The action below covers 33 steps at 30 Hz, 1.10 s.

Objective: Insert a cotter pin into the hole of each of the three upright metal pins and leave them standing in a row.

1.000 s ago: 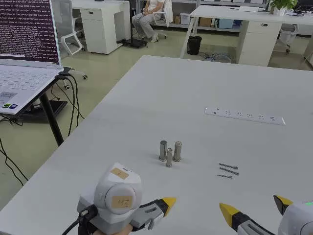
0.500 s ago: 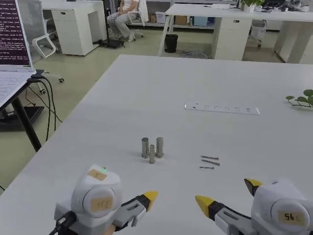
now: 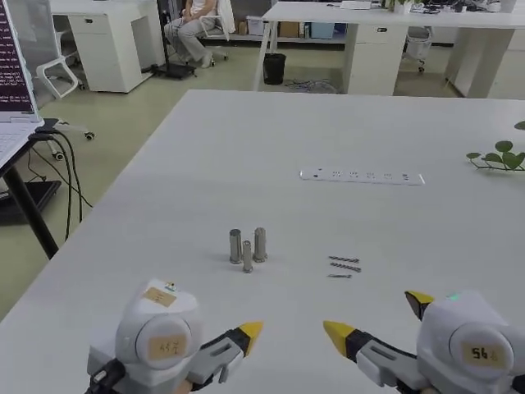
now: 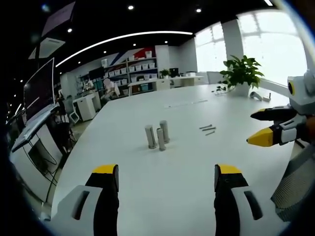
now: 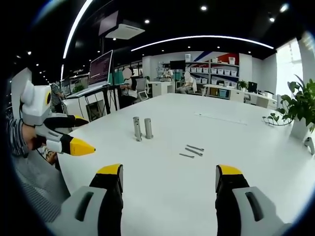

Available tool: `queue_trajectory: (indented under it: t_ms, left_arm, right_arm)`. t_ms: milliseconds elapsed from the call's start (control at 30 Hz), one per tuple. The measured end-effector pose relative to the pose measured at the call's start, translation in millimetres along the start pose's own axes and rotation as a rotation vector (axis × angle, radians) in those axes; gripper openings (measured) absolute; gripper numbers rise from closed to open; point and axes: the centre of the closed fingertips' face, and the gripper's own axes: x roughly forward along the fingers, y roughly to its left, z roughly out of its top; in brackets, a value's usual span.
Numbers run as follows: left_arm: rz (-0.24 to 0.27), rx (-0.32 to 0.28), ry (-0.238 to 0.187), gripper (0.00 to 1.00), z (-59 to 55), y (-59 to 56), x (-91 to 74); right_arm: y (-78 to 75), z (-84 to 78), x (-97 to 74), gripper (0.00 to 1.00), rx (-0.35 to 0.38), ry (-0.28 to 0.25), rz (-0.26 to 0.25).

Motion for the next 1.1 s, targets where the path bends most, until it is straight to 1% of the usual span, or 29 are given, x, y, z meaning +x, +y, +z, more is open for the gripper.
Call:
queue_trajectory:
  t_ms: [200,400,600,800,1100]
  left_arm:
    - [-0.005,-0.014,-0.002,0.78,0.2,-0.9,0.6]
    - [-0.019,-0.012,0.001,0.78,0.0,-4.8,2.0]
    - [-0.024,-0.015,0.012,0.77,-2.5,-4.8,4.7]
    - [-0.024,-0.022,0.015,0.77,-2.9,-3.9,5.7]
    - [-0.026,-0.026,0.016,0.75,-4.1,-3.2,5.3]
  right_arm:
    - [-3.9,-1.5,-0.7,0.75,0.010,0.004,-0.011]
    - [-4.9,-1.8,-0.5,0.74,0.013,0.004,-0.012]
    - [-4.3,-1.6,0.7,0.74,0.015,0.004,-0.010]
    - [-4.8,-4.5,1.1,0.74,0.019,0.019,-0.012]
    - [-3.5,-4.0,0.5,0.73,0.025,0.015,-0.012]
